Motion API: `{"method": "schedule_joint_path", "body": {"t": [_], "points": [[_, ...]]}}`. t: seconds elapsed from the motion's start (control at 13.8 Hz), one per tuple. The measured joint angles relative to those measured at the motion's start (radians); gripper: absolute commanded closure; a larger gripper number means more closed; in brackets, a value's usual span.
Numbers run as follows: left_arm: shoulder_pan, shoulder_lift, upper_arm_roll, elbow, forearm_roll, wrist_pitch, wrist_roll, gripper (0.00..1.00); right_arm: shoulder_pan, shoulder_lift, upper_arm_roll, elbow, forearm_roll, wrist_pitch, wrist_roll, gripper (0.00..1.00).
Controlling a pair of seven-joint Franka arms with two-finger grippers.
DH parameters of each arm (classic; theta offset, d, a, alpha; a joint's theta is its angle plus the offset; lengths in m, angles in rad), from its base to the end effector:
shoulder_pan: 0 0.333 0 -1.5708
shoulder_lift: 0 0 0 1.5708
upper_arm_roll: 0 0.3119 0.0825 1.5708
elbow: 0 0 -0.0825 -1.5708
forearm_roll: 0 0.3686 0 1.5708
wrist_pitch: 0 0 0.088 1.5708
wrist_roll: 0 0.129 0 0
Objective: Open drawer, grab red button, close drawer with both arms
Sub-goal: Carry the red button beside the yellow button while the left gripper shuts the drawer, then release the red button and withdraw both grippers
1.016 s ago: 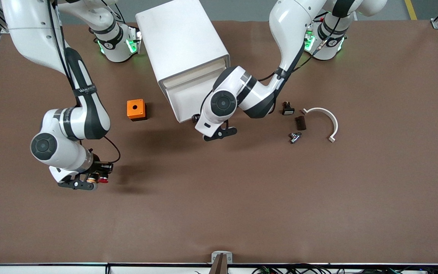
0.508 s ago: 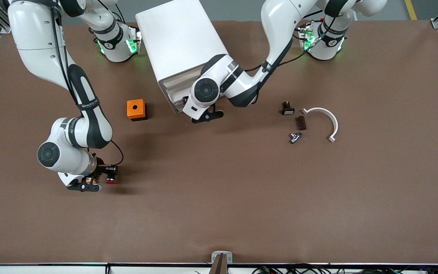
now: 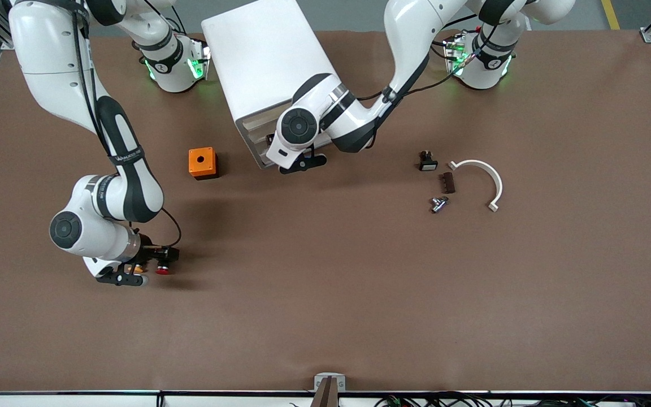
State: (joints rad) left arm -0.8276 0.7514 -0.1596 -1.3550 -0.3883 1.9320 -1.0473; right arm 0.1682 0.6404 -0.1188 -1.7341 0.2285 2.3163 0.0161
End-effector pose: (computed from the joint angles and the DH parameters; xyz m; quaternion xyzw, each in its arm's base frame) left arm 0.3763 -0.5923 0.2594 0.9616 0.1280 -0.2377 0.0506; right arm 0.6476 0.0453 0.1944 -0.9973 0.0523 0.0264 0.0452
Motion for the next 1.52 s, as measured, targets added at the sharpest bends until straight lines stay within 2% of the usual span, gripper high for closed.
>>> {"method": "schedule_joint_path", "body": {"t": [0.15, 0.29, 0.51, 0.73, 1.02, 1.23, 1.52], "points": [[0.049, -0.022, 0.032, 0.007, 0.037, 0.003, -0.001, 0.00, 0.000, -0.013, 0.000, 0.018, 0.000, -0.019, 0.000, 0.00], [0.153, -0.060, 0.051, 0.011, 0.134, 0.001, 0.002, 0.00, 0.000, -0.061, -0.007, 0.032, 0.000, -0.060, 0.000, 0.00], [0.315, -0.127, 0.054, 0.015, 0.278, -0.026, 0.020, 0.00, -0.002, -0.179, -0.025, 0.037, -0.002, -0.134, -0.007, 0.00], [0.435, -0.234, 0.056, 0.020, 0.370, -0.112, 0.039, 0.00, -0.003, -0.316, -0.040, 0.040, -0.024, -0.242, -0.008, 0.00], [0.603, -0.382, 0.059, 0.018, 0.398, -0.246, 0.226, 0.00, 0.000, -0.465, -0.038, 0.055, -0.137, -0.404, 0.110, 0.00], [0.716, -0.462, 0.059, 0.016, 0.398, -0.310, 0.413, 0.00, 0.002, -0.530, -0.036, 0.105, -0.145, -0.476, 0.142, 0.00], [0.818, -0.524, 0.059, 0.013, 0.398, -0.359, 0.620, 0.00, 0.002, -0.560, -0.038, 0.155, -0.153, -0.575, 0.142, 0.00]]}}
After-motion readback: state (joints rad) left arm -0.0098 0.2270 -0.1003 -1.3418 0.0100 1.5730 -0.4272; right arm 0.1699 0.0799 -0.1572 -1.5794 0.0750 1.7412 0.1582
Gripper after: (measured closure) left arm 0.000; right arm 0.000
